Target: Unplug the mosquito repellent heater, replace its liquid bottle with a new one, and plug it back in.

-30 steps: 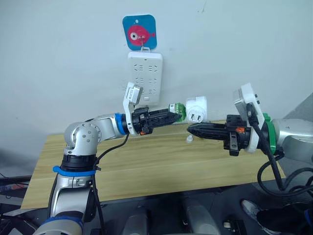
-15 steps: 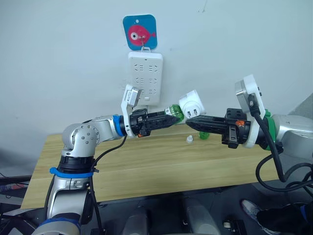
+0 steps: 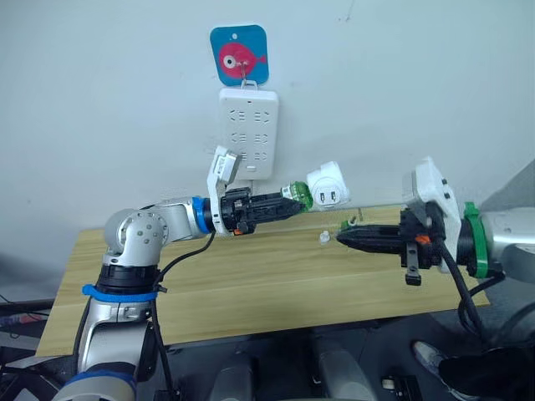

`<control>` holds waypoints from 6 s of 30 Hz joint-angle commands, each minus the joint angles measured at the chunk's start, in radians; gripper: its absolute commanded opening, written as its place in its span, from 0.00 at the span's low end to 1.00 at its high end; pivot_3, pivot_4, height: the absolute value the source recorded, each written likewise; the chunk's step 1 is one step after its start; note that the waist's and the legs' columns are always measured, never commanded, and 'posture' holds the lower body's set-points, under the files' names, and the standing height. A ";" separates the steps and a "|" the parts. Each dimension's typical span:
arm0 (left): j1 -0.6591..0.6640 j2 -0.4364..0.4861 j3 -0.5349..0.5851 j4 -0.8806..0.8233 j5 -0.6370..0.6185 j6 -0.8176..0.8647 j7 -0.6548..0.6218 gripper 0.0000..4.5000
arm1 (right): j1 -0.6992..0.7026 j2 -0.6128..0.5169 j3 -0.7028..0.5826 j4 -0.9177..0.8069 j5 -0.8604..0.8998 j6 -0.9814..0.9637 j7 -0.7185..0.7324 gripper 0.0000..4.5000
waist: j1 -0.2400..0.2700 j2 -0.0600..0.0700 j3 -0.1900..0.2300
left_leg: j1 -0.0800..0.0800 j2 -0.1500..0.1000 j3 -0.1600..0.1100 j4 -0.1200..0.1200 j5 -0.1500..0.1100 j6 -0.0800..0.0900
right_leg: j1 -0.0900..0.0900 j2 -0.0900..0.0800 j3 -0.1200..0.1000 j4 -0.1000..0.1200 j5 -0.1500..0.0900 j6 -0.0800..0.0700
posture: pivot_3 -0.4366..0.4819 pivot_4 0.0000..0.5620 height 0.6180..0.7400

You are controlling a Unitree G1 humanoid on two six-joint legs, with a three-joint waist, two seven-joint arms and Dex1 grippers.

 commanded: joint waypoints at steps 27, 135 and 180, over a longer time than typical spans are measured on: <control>-0.089 0.085 -0.110 0.056 0.098 0.011 -0.242 0.53 | -0.035 0.098 0.177 0.142 -0.989 -0.931 0.398 1.00 | -0.030 0.000 0.000 | 0.000 0.000 -0.001 0.000 0.000 -0.001 | 0.000 0.000 0.001 0.000 0.000 0.000 | 0.23 0.25 1.00; -0.147 0.010 -0.072 0.183 0.073 0.131 -0.248 0.51 | -0.079 0.123 0.056 -0.132 -0.488 -0.296 0.327 0.32 | -0.076 0.001 -0.001 | 0.001 0.000 -0.003 0.000 0.000 0.000 | 0.001 -0.001 0.001 0.002 0.001 -0.001 | 0.17 0.26 1.00; -0.115 0.043 -0.116 0.196 0.138 0.064 -0.319 0.51 | 0.030 0.103 -0.006 -0.155 -0.477 -0.334 0.316 0.29 | -0.076 0.001 -0.002 | -0.001 0.000 -0.004 0.000 0.000 0.000 | 0.000 -0.002 0.000 0.001 0.001 -0.001 | 0.19 0.24 1.00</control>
